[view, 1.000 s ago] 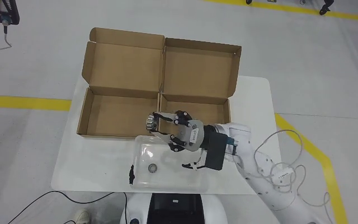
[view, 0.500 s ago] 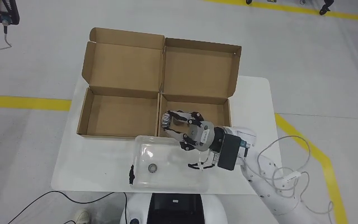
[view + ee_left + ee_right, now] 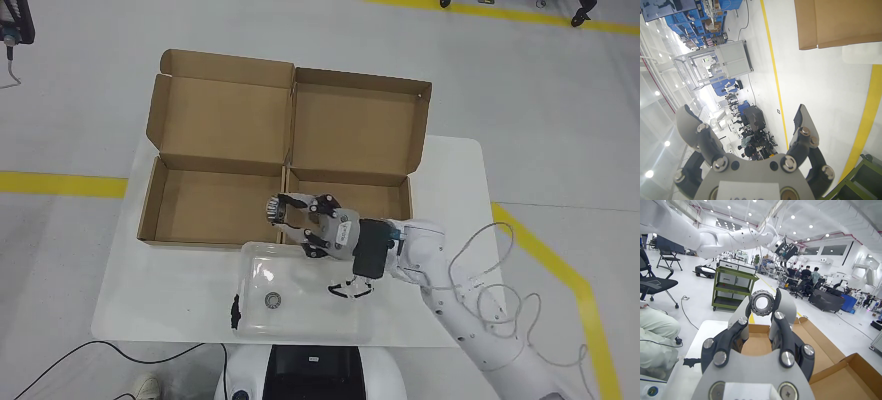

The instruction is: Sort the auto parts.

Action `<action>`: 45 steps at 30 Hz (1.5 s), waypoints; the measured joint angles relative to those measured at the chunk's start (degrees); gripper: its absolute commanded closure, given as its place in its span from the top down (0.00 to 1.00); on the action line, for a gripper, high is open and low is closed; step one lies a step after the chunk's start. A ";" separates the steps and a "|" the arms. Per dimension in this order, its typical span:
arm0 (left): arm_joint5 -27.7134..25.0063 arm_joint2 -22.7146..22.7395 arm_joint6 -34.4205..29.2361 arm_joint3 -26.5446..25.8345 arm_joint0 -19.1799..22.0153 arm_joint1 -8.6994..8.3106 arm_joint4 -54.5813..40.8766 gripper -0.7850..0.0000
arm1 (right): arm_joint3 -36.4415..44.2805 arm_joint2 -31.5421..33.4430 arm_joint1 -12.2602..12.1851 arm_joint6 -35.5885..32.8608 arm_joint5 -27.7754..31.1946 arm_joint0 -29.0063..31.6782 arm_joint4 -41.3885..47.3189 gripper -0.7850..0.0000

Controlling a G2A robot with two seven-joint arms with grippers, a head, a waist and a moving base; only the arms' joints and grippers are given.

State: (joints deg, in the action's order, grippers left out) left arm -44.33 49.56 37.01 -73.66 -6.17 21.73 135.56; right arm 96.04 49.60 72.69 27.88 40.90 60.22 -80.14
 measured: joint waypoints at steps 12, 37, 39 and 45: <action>0.00 0.00 0.00 0.00 0.00 0.00 0.00 1.00 | -10.39 -9.04 4.45 -18.89 -2.13 -10.75 11.10 0.00; 0.00 0.00 0.00 0.00 0.00 0.00 0.00 1.00 | -39.19 -26.39 19.11 -38.95 -7.45 -26.70 22.63 0.00; 0.00 0.00 0.00 0.00 0.00 0.00 0.00 1.00 | -41.36 -27.73 20.71 -40.62 -7.83 -27.70 22.72 0.00; 0.00 0.00 0.00 0.00 0.00 0.00 0.00 1.00 | -47.38 -30.29 25.03 -45.57 -10.40 -29.76 23.21 0.00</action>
State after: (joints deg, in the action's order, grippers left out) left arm -44.33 49.56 37.01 -73.66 -6.17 21.73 135.56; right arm 48.66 19.31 97.73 -17.68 30.51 30.46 -56.92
